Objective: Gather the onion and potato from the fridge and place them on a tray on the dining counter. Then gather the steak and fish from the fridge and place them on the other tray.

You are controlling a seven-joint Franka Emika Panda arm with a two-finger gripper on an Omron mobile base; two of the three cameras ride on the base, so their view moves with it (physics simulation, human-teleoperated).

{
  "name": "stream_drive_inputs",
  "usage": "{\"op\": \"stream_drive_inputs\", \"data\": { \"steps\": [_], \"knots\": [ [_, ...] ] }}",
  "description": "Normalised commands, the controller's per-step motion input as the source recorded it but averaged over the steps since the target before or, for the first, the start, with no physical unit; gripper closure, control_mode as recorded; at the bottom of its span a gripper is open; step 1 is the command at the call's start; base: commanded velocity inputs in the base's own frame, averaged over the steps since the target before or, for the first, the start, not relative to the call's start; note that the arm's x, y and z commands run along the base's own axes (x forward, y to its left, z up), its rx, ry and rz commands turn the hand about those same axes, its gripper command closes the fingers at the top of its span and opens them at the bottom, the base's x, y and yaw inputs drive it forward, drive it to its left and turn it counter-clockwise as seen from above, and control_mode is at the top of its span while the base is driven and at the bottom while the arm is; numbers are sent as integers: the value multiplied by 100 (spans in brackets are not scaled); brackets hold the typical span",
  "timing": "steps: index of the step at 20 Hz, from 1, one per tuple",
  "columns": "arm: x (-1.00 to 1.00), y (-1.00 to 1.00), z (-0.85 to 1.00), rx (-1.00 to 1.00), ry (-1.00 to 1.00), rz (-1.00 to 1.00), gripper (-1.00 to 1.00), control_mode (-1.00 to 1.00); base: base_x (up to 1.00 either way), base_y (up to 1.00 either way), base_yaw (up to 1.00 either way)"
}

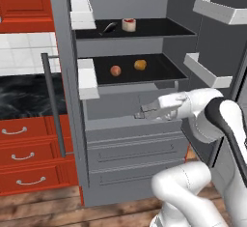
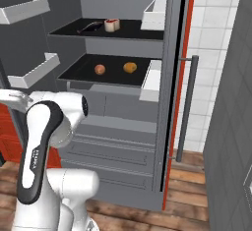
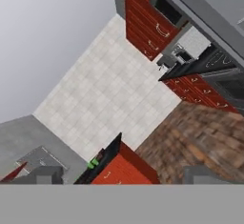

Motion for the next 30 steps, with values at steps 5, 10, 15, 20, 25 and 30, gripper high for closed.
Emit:
{"op": "stream_drive_inputs", "data": {
  "steps": [5, 10, 15, 20, 25, 30],
  "knots": [
    [-59, -29, 48, -27, 0, -3, -100, -100, 0, 0, 0],
    [-38, -23, 23, -26, 1, -4, -100, -100, 0, 0, 0],
    [0, -22, -1, -20, 2, 0, -100, -100, 0, 0, 0],
    [-26, -16, 7, -41, -5, -10, -100, -100, 0, 0, 0],
    [-40, -43, 0, -40, -17, -28, -100, -100, 0, 0, 0],
    [-38, -64, -4, -33, -19, -34, -100, -100, 0, 0, 0]
  ]
}}
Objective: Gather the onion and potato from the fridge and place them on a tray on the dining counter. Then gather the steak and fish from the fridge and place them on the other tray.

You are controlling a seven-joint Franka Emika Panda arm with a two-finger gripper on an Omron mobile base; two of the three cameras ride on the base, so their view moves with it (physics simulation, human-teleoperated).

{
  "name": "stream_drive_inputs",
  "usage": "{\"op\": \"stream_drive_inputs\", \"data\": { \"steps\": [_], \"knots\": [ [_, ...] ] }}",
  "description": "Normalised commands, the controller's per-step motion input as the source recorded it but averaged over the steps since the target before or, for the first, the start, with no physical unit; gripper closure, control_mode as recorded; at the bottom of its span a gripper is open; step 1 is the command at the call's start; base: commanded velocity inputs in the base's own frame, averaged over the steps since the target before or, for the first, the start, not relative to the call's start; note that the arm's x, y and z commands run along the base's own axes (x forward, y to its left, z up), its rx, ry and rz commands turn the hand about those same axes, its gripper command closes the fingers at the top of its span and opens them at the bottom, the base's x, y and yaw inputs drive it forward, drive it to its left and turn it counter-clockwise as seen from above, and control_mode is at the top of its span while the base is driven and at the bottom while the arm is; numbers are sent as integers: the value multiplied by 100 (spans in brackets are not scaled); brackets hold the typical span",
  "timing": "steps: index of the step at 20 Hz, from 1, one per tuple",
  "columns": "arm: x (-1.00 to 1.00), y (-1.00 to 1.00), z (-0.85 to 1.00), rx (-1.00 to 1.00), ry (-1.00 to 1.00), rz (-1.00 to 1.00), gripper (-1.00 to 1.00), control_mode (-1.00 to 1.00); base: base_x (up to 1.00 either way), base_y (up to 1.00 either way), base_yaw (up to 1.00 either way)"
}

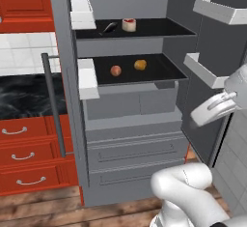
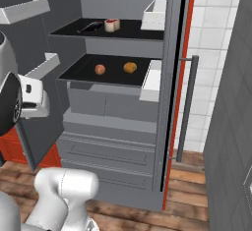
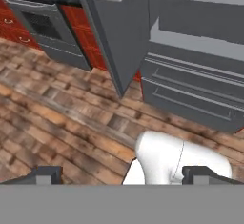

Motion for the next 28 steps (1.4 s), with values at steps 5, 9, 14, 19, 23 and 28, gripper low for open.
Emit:
{"op": "stream_drive_inputs", "data": {
  "steps": [5, 9, 14, 19, 23, 28],
  "knots": [
    [-2, -45, -14, -26, -7, -15, -100, -100, 0, 0, 0],
    [0, -8, -2, -23, -34, -19, -100, -100, 0, 0, 0],
    [0, 0, 0, -3, -42, -26, -100, -100, 0, 0, 0],
    [1, -27, 0, 9, -10, -11, -100, -100, 0, 0, 0],
    [12, -25, 0, 14, -3, 0, -100, -100, 0, 0, 0],
    [12, 0, 0, 10, -25, 0, -100, -100, 0, 0, 0]
  ]
}}
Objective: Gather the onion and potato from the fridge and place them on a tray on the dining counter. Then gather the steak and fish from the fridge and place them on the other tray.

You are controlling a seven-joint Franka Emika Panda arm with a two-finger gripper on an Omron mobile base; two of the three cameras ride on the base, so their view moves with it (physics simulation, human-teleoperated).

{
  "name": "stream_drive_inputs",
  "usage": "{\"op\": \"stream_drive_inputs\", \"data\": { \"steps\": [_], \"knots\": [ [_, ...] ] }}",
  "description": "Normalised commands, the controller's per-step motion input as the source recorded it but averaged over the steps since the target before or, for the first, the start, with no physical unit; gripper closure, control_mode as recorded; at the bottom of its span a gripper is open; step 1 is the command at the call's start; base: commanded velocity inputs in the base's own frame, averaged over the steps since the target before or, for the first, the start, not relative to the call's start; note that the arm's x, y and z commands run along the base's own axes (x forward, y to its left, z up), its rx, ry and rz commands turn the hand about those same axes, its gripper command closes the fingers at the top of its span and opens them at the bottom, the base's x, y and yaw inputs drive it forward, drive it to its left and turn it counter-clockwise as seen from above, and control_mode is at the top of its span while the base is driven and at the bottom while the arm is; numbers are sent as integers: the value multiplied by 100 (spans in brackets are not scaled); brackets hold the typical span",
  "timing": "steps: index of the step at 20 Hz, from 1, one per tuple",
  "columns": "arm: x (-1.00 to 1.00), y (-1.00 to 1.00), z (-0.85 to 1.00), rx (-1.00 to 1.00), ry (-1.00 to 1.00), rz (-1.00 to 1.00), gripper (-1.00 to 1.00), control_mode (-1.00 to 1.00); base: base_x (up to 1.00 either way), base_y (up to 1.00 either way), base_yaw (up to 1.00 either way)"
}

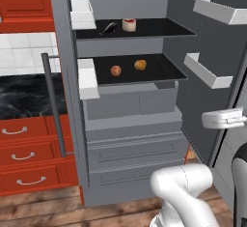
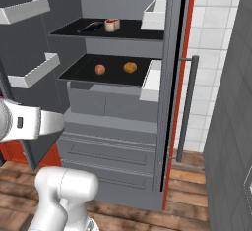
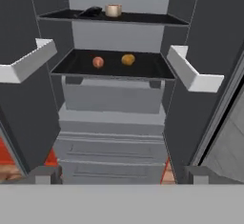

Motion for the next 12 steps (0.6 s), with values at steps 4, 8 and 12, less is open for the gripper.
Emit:
{"op": "stream_drive_inputs", "data": {
  "steps": [4, 8, 12],
  "knots": [
    [3, 0, 0, 6, -33, 0, -100, -100, 0, 0, 0],
    [0, 0, 9, 5, -12, 0, -100, -100, 0, 0, 0],
    [1, 0, 10, 1, 0, 0, -100, -100, 0, 0, 0]
  ]
}}
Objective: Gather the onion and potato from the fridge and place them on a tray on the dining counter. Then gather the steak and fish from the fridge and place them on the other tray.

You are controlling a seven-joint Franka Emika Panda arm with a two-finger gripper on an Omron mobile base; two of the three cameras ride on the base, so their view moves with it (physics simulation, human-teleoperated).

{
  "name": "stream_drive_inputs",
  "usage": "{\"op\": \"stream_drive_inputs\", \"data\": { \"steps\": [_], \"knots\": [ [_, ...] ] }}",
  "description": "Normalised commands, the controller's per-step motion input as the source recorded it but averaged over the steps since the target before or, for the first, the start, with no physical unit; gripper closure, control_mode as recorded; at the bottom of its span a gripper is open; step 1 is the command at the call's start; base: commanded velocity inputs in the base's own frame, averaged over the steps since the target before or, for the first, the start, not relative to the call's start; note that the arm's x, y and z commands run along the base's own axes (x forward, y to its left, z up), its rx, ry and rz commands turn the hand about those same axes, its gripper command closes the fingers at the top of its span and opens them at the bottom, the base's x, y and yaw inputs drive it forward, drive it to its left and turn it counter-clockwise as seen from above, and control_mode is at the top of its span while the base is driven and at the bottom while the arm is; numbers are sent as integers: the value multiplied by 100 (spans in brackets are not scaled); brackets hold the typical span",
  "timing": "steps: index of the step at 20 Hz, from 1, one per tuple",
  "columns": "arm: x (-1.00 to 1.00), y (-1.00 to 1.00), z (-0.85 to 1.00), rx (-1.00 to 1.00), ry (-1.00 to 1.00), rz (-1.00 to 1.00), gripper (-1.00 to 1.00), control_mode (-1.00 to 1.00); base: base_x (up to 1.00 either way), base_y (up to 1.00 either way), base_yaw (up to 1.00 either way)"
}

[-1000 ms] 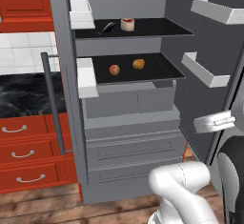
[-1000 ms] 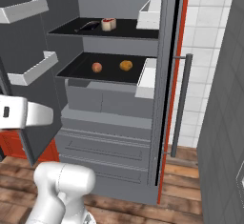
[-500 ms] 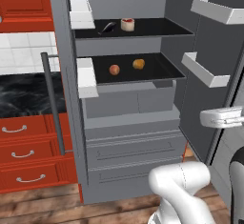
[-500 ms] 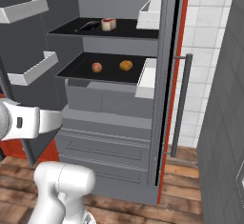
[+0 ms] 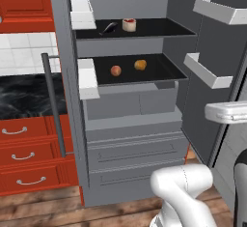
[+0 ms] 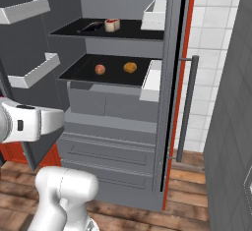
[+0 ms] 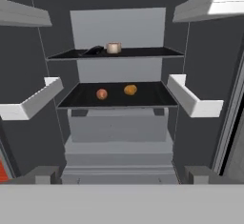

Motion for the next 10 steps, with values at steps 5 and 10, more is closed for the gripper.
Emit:
{"op": "stream_drive_inputs", "data": {
  "steps": [5, 10],
  "knots": [
    [21, 0, 0, 0, 0, 0, -100, -100, 0, 0, 0],
    [32, 0, 0, 0, 0, 0, -100, -100, 0, 0, 0]
  ]
}}
